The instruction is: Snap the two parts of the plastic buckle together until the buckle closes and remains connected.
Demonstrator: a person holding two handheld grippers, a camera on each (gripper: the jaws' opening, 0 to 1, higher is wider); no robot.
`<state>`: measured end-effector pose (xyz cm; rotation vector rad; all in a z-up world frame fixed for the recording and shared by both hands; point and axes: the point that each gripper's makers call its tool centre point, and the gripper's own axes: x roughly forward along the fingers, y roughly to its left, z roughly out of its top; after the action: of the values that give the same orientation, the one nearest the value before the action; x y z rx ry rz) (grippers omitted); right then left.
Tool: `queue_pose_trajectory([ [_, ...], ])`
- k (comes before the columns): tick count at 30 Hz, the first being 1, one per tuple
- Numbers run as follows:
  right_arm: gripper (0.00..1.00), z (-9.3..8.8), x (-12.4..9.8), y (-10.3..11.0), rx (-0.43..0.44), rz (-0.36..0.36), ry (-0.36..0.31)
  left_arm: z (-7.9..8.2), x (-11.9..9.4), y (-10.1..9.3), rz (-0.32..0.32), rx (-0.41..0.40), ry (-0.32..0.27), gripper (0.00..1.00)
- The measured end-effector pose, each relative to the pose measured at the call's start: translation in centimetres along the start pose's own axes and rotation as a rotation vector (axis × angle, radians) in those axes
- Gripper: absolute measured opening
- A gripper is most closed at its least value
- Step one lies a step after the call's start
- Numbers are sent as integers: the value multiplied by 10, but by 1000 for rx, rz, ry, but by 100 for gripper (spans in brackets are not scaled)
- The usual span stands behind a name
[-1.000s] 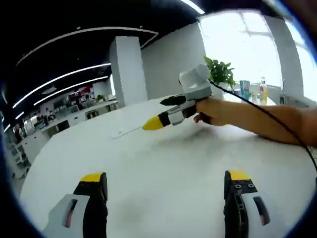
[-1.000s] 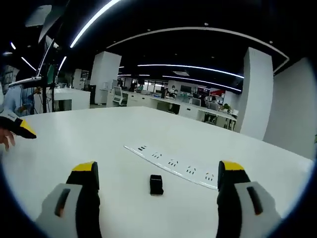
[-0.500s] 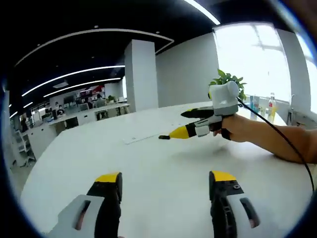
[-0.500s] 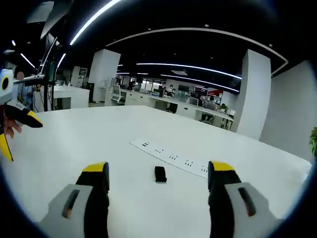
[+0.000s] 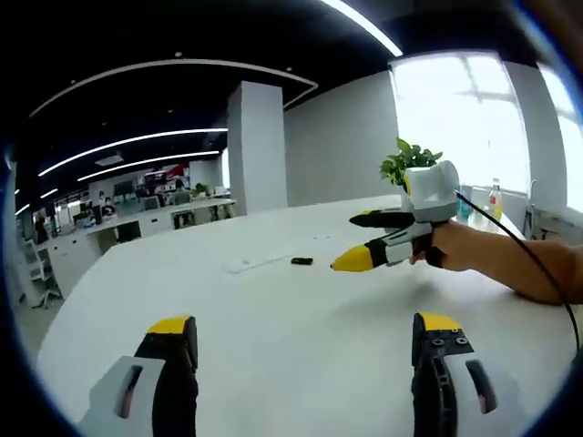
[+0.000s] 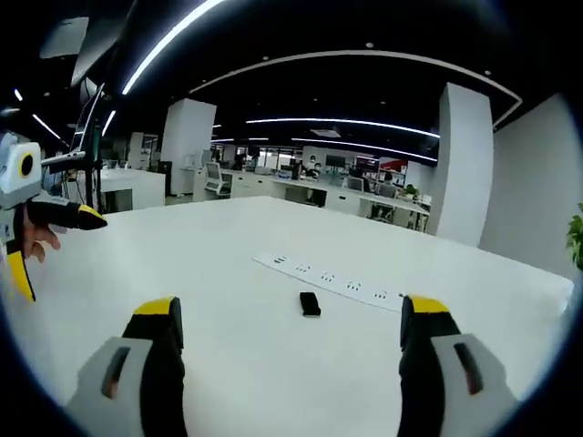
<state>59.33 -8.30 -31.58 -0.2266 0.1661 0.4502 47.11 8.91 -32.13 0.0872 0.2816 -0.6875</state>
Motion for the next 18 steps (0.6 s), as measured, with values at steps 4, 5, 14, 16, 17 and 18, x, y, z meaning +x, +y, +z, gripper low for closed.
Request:
queue_pose_trajectory([
  [4, 100, -1, -1, -2, 9, -1, 3, -2, 0, 2, 4, 7, 4, 100],
  [5, 100, -2, -2, -4, 18, -11, 5, -2, 0, 4, 17, 9, 4, 100],
  [14, 100, -13, -16, -2, -4, -32, 46, -4, 5, 14, 49, 29, 14, 100],
  [16, 100, -15, -19, -1, 0, -30, 52, -13, 6, 18, 71, 46, 54, 100],
  [17, 100, -15, -20, 0, 2, -26, 52, -13, 6, 18, 75, 48, 54, 100],
  [18, 100, -15, -21, 1, 2, -24, 52, -13, 6, 19, 81, 50, 49, 100],
])
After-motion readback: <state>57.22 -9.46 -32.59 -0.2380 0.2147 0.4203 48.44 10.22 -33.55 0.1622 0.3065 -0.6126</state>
